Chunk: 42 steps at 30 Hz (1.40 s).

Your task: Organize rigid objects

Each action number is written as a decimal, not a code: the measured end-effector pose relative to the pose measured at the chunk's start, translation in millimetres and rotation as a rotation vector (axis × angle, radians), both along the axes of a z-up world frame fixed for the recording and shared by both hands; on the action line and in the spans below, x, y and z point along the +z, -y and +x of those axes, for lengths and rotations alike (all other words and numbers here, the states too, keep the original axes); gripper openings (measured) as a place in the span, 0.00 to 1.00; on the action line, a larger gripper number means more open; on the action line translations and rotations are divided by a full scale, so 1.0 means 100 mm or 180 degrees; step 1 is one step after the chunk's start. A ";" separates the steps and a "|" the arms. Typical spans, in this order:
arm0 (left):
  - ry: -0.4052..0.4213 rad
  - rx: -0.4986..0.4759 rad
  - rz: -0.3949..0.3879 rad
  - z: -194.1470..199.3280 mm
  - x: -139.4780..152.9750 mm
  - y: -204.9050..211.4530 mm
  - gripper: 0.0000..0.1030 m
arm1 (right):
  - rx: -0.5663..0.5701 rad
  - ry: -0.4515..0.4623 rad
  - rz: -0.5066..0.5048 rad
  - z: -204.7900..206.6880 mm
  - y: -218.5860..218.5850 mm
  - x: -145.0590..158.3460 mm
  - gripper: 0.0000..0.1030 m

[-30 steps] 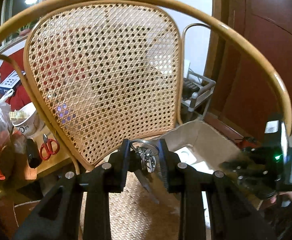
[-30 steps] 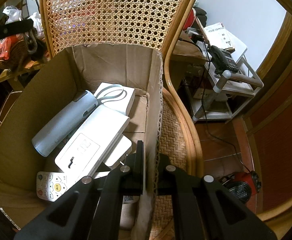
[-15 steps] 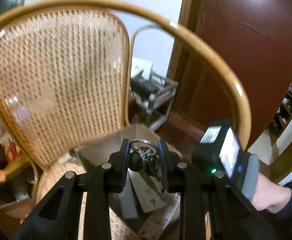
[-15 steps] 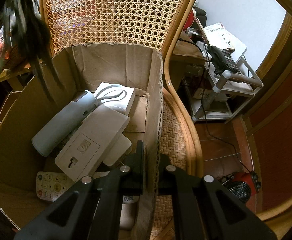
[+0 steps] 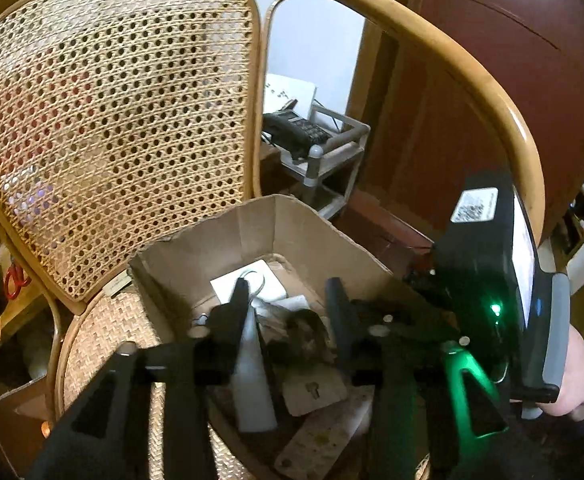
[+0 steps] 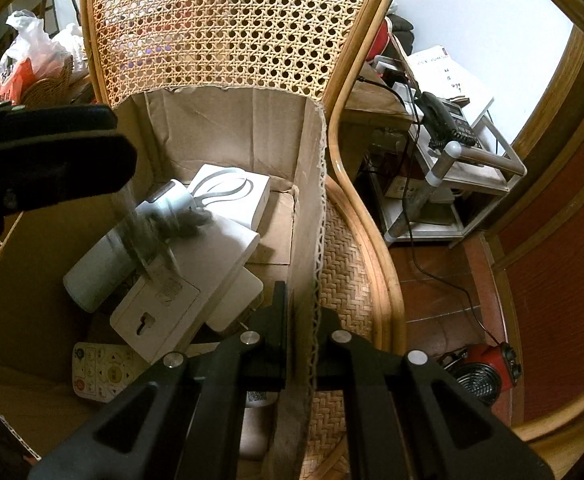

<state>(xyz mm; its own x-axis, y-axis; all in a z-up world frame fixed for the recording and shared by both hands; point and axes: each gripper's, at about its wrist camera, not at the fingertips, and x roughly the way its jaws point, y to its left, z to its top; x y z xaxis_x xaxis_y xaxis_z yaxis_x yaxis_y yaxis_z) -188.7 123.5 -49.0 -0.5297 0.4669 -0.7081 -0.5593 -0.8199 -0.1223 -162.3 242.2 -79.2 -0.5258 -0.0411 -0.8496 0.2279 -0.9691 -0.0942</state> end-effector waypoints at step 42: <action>0.0554 0.0724 -0.0534 -1.31 -1.48 0.82 0.71 | -0.0289 0.0071 0.0068 0.21 -0.12 0.01 0.08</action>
<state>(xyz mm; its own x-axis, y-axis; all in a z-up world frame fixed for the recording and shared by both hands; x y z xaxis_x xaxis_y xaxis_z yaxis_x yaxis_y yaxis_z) -319.6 41.0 -196.8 -0.4713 0.2197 -0.8542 -0.3421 -0.9382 -0.0525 -141.5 254.4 -78.7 -0.5075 0.0242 -0.8613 0.1416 -0.9837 -0.1111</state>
